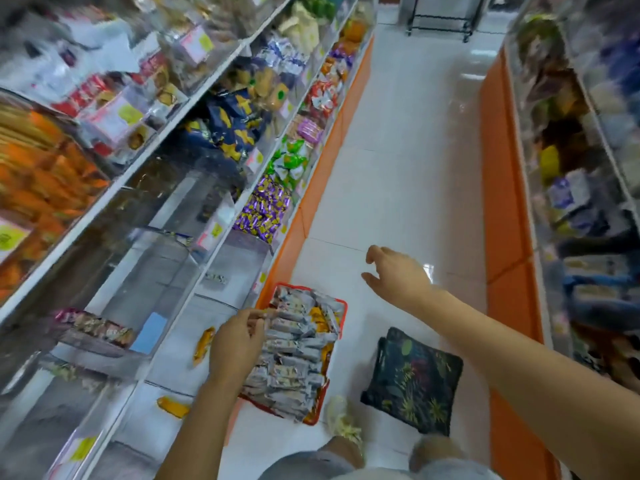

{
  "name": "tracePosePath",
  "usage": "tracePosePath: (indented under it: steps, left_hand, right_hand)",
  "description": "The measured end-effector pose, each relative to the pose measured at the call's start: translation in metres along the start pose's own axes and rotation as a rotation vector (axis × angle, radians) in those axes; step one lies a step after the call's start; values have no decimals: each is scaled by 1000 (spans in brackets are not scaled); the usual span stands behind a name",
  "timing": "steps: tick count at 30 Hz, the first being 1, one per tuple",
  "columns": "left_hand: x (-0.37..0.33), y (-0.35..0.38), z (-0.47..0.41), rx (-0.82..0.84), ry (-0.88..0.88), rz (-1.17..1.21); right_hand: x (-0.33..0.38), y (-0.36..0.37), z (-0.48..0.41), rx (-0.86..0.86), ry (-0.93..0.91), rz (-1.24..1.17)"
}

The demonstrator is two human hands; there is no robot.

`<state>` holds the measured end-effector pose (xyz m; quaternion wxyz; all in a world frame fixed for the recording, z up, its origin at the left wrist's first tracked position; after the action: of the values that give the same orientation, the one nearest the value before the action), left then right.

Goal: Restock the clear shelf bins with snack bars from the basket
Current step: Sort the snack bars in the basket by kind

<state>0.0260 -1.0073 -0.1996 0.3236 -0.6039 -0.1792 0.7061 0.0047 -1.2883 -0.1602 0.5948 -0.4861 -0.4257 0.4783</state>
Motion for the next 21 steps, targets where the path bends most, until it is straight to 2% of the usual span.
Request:
tracePosePath:
  steps: [12, 21]
  left_hand:
    - [47, -30, -29, -169, -258, 6]
    - [80, 30, -62, -304, -453, 30]
  right_hand:
    - [47, 6, -153, 143, -263, 48]
    - [102, 71, -242, 339, -535, 168]
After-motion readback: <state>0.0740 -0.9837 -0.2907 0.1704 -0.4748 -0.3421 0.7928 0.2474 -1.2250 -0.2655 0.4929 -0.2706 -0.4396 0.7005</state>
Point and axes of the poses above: each hand's wrist, its own z-axis away from the middle knuckle, its own y-axis out of the palm, x = y × z, the point moved 1 cm from there along -z, towards the middle knuckle, and after that the axes turned 12 degrees about z, right-handed, at the moved point
